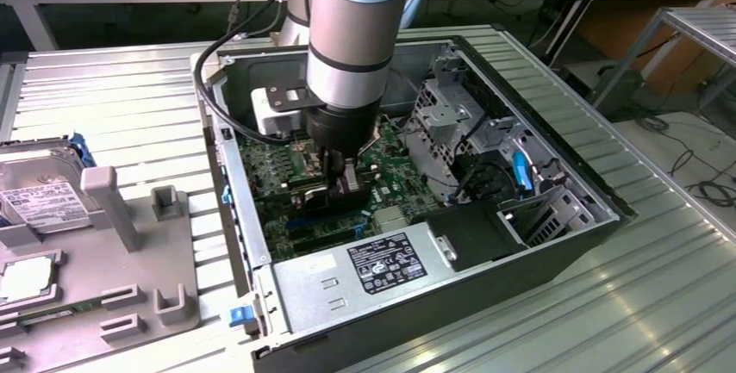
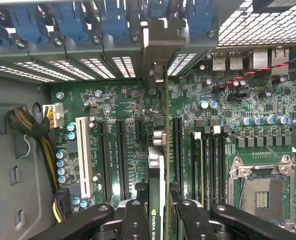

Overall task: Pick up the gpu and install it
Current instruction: 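Insert the gpu into the slot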

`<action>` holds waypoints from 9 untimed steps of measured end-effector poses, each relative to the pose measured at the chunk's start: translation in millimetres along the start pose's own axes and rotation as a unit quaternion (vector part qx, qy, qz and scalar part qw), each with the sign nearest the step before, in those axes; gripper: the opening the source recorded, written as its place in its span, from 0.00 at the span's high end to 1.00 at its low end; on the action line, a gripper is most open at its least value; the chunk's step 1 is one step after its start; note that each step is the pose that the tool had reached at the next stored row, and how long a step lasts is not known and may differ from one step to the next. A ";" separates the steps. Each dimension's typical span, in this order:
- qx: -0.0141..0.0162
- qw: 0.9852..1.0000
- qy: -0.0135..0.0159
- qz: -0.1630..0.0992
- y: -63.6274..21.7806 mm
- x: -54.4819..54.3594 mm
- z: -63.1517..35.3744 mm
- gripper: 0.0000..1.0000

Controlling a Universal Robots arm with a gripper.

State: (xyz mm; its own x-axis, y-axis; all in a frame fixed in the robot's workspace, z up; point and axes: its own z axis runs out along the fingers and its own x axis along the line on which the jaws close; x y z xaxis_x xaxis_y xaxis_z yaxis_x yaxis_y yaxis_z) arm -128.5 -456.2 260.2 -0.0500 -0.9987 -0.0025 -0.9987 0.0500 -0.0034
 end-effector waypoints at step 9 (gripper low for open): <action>0.000 1.000 0.000 0.000 0.1 0.0 -2.1 0.73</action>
State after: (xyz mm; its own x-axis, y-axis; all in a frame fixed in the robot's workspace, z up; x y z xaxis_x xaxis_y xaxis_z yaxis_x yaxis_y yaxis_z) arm -128.6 -456.2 262.4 -0.0501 -0.9987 -0.0024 -0.9987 0.0501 -0.0033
